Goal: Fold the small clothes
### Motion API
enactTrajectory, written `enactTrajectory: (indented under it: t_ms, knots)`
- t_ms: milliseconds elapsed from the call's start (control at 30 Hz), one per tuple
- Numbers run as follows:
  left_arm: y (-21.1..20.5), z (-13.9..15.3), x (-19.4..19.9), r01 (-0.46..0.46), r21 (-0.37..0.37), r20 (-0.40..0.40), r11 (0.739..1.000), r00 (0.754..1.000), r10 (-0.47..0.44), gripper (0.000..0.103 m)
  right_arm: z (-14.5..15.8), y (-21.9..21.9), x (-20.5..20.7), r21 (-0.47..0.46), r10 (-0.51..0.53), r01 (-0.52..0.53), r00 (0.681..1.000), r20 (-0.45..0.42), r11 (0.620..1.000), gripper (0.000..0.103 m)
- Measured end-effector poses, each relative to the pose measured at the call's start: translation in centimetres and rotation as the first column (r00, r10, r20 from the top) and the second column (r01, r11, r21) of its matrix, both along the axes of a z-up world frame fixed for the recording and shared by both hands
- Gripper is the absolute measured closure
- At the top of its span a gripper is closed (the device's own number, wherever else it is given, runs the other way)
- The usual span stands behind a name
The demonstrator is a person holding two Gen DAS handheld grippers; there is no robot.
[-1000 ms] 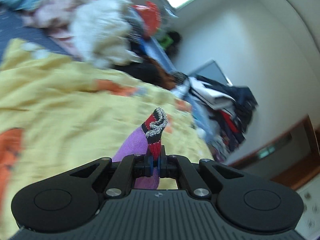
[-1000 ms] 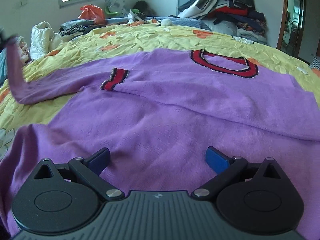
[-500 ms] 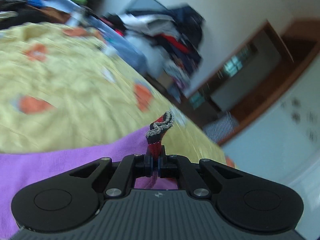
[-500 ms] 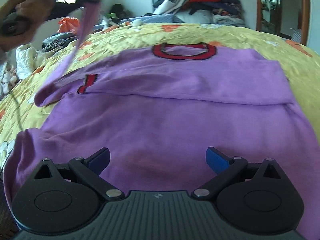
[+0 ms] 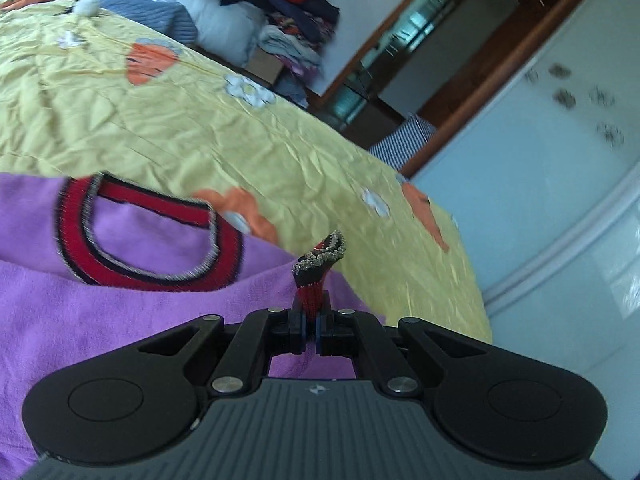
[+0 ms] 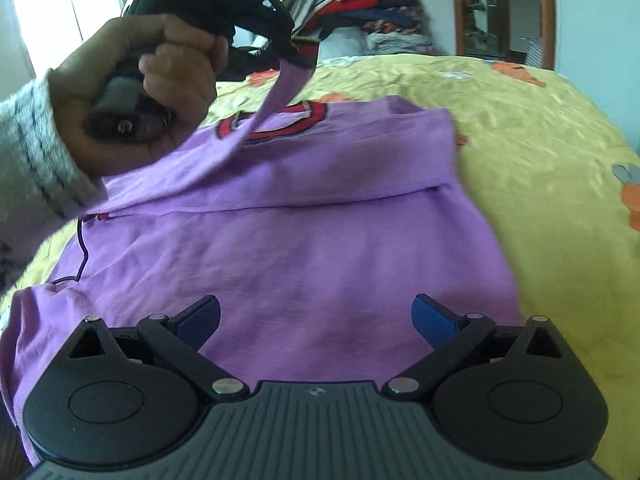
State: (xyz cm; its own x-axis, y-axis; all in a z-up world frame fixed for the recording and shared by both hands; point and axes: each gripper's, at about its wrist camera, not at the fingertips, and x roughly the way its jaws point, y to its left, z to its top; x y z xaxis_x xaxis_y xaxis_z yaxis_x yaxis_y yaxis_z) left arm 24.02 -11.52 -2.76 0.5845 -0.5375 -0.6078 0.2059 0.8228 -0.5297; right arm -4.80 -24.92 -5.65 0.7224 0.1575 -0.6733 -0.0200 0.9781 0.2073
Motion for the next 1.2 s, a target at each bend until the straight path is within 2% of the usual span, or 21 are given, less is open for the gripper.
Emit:
enactTrajectory:
  t_ms: [167, 400, 467, 567, 600, 633, 667, 700, 767, 800, 867, 967, 1067, 1100, 1200]
  knots:
    - [-1.9, -1.5, 0.3, 0.02, 0.01, -0.032, 1.0, 0.999, -0.02, 0.1, -0.3, -1.5, -0.3, 0.032, -0.037, 0.037, 0.999, 0.0, 0.999, 0.0]
    - [-4.6, -1.6, -1.0, 0.066, 0.027, -0.031, 0.997, 0.997, -0.065, 0.1, -0.4, -1.7, -0.8, 0.04, -0.042, 0.042, 0.999, 0.013, 0.998, 0.0]
    - [-5.4, -2.8, -0.7, 0.103, 0.033, -0.072, 0.994, 0.992, -0.101, 0.1, -0.6, -1.8, -0.6, 0.045, -0.045, 0.045, 0.999, 0.005, 0.998, 0.0]
    - [-6.1, -4.9, -0.7, 0.148, 0.084, -0.101, 0.985, 0.985, -0.14, 0.098, -0.8, -2.0, -0.5, 0.045, -0.052, 0.053, 0.999, -0.006, 0.998, 0.0]
    - [-6.0, -5.7, -0.5, 0.171, 0.077, -0.14, 0.982, 0.977, -0.159, 0.092, -0.8, -2.1, -0.4, 0.05, -0.054, 0.054, 0.998, -0.011, 0.997, 0.0]
    - [-5.3, -6.1, -0.6, 0.178, 0.054, -0.168, 0.983, 0.972, -0.166, 0.09, -0.7, -2.3, -0.4, 0.056, -0.052, 0.053, 0.999, -0.011, 0.997, 0.0]
    - [-4.1, -6.0, -0.9, 0.186, 0.005, -0.169, 0.983, 0.969, -0.182, 0.081, -0.5, -2.6, -0.3, 0.057, -0.051, 0.051, 0.999, -0.003, 0.997, 0.0]
    - [-2.5, -5.4, -1.4, 0.178, -0.029, -0.15, 0.984, 0.972, -0.18, 0.066, -0.1, -2.9, -0.2, 0.054, -0.055, 0.054, 0.998, 0.012, 0.997, 0.0]
    - [1.8, -3.3, -2.7, 0.13, -0.036, -0.083, 0.991, 0.988, -0.132, 0.046, 0.8, -4.0, 0.4, 0.076, -0.06, 0.056, 0.997, 0.044, 0.996, 0.0]
    - [4.6, -2.1, -3.3, 0.107, -0.048, -0.043, 0.993, 0.993, -0.109, 0.043, 1.3, -4.7, 1.0, 0.11, -0.055, 0.049, 0.997, 0.056, 0.993, 0.0]
    - [10.6, 0.0, -4.1, 0.041, -0.034, 0.011, 0.999, 0.999, -0.04, 0.04, 2.0, -6.1, 2.8, 0.183, -0.054, 0.038, 0.995, 0.081, 0.982, 0.0]
    - [20.2, 1.4, -3.8, -0.109, 0.051, 0.011, 0.993, 0.994, 0.109, 0.038, 2.7, -6.9, 5.9, 0.181, -0.059, 0.039, 0.993, 0.104, 0.983, 0.0]
    - [28.2, 0.7, -2.2, -0.241, 0.125, -0.049, 0.962, 0.967, 0.248, 0.039, 2.3, -6.9, 8.8, 0.178, -0.05, 0.031, 0.993, 0.104, 0.984, 0.0]
    - [30.3, 0.1, -1.5, -0.265, 0.127, -0.083, 0.956, 0.957, 0.277, 0.044, 2.1, -6.8, 9.7, 0.165, -0.055, 0.039, 0.994, 0.097, 0.986, 0.0]
    - [33.8, -1.6, 0.0, -0.295, 0.148, -0.148, 0.944, 0.937, 0.316, 0.049, 1.4, -7.0, 11.0, 0.179, -0.082, 0.069, 0.994, 0.07, 0.981, 0.0]
